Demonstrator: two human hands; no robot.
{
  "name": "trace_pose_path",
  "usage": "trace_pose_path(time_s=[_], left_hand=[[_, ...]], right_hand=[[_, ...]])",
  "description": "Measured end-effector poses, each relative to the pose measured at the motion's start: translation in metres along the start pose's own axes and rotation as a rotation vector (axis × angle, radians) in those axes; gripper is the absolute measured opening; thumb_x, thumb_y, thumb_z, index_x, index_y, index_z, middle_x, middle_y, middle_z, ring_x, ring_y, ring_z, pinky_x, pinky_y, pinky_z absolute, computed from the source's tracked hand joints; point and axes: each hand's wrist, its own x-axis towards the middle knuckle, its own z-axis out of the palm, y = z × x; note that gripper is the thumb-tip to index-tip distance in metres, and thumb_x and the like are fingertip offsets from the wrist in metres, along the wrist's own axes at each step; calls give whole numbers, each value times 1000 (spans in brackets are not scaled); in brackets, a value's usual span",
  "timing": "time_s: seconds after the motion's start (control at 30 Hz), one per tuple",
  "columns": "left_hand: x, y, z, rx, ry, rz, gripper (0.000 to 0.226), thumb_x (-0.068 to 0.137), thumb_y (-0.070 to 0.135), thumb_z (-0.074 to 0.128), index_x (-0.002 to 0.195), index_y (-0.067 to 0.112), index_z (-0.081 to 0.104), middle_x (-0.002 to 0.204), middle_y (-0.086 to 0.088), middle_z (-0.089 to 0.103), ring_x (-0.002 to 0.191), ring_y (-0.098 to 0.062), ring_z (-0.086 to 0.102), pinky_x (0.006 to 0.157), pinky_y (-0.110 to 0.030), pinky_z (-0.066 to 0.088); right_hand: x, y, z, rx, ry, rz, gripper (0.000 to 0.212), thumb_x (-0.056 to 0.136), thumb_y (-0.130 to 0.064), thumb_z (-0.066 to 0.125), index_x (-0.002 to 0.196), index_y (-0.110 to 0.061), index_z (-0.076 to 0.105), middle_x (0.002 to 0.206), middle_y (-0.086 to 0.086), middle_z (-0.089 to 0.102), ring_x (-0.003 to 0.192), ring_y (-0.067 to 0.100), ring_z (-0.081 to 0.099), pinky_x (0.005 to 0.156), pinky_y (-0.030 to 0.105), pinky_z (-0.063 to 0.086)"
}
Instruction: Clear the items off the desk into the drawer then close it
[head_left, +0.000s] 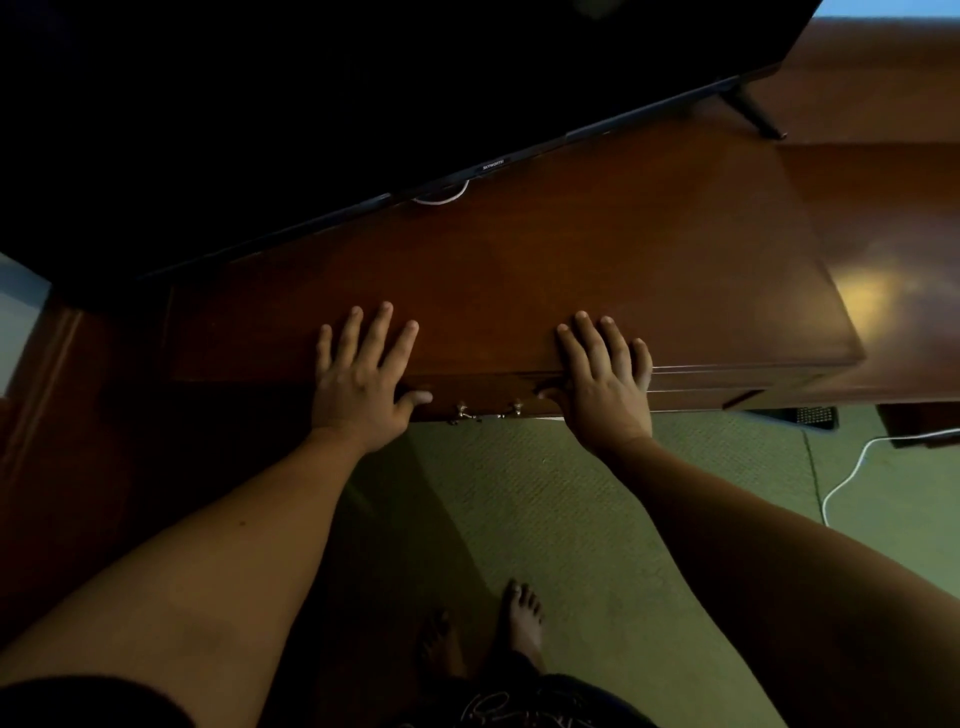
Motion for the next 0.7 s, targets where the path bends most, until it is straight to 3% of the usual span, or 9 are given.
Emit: trace_pose_path(time_s=[0.27, 0.4, 0.57, 0.7], left_hand=[[-1, 7, -37, -42, -260, -33, 94, 91, 59, 52, 155, 35, -13, 164, -3, -20, 151, -32, -12, 118, -61, 6], [-1, 11, -75, -137, -395, -77, 83, 95, 49, 55, 157, 34, 2, 166, -2, -11, 152, -31, -4, 121, -56, 6], [-10, 6, -127, -244, -313, -52, 69, 98, 43, 53, 157, 30, 19, 166, -2, 7, 152, -27, 5, 122, -51, 8], [-17, 6, -185, -347, -164, -28, 62, 97, 41, 56, 153, 27, 31, 162, 1, 24, 148, -22, 24, 117, -42, 25]], right_hand=[[2, -6, -38, 63, -253, 7, 78, 101, -47, 43, 160, -27, -4, 168, -1, -14, 152, 27, -16, 120, 61, -2], [8, -18, -73, 166, -352, 53, 69, 101, -42, 47, 159, -26, 14, 168, 3, -2, 153, 30, -6, 119, 63, -1], [5, -43, -124, 194, -238, -18, 61, 101, -37, 50, 156, -23, 28, 167, 4, 15, 153, 28, 8, 119, 62, 7], [11, -66, -174, 210, -87, -126, 57, 100, -34, 52, 153, -22, 34, 164, 4, 26, 153, 25, 14, 120, 57, 9]])
